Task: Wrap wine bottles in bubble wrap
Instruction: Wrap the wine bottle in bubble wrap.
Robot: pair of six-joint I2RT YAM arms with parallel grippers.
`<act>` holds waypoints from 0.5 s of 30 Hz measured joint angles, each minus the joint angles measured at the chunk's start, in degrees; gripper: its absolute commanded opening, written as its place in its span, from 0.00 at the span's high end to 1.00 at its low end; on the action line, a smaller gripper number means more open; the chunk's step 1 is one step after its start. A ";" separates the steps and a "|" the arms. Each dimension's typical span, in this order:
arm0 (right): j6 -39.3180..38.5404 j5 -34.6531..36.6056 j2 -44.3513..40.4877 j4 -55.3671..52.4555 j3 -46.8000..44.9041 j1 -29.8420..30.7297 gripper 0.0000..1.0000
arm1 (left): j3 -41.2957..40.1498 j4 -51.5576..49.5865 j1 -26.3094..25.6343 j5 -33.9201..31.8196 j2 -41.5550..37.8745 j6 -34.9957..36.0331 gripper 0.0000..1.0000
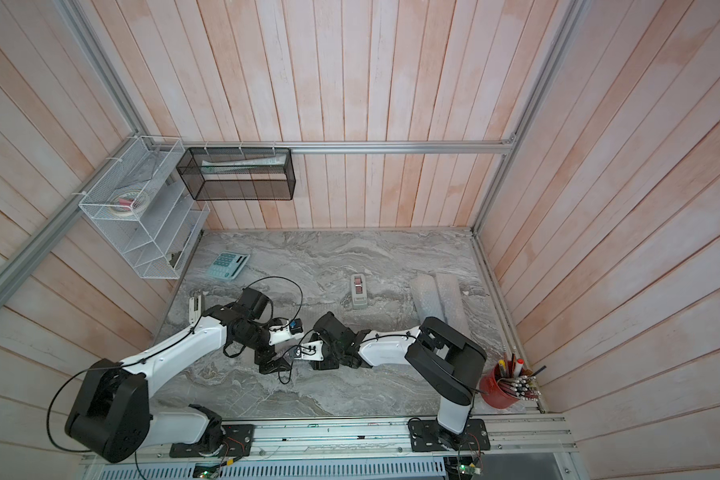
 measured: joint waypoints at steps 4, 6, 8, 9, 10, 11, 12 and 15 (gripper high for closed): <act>4.26 -5.99 0.87 -3.89 2.29 -1.84 0.44 | -2.45 1.18 0.39 -5.95 -7.93 -5.44 0.00; 6.38 -9.31 1.57 -5.79 3.50 -2.86 0.45 | -3.74 1.95 1.31 -9.09 -10.43 -8.70 0.00; 8.74 -13.20 2.97 -8.35 5.68 -3.87 0.45 | -4.11 1.95 2.86 -10.60 -11.54 -11.37 0.00; 9.75 -14.86 3.65 -9.53 6.71 -4.24 0.45 | -4.11 2.05 3.43 -10.88 -11.78 -12.26 0.00; 10.86 -16.81 4.42 -10.93 7.91 -4.61 0.45 | -4.11 2.16 3.89 -11.13 -12.17 -13.16 0.00; 12.02 -18.95 5.18 -12.33 9.03 -5.01 0.45 | -4.11 2.21 4.09 -11.15 -12.66 -13.84 0.00; 13.05 -20.85 5.84 -13.42 9.86 -5.33 0.45 | -4.11 2.21 4.13 -11.15 -13.11 -14.27 0.00; 16.02 -26.58 8.02 -16.87 12.33 -6.64 0.43 | -4.13 2.14 4.13 -11.08 -15.04 -14.67 0.00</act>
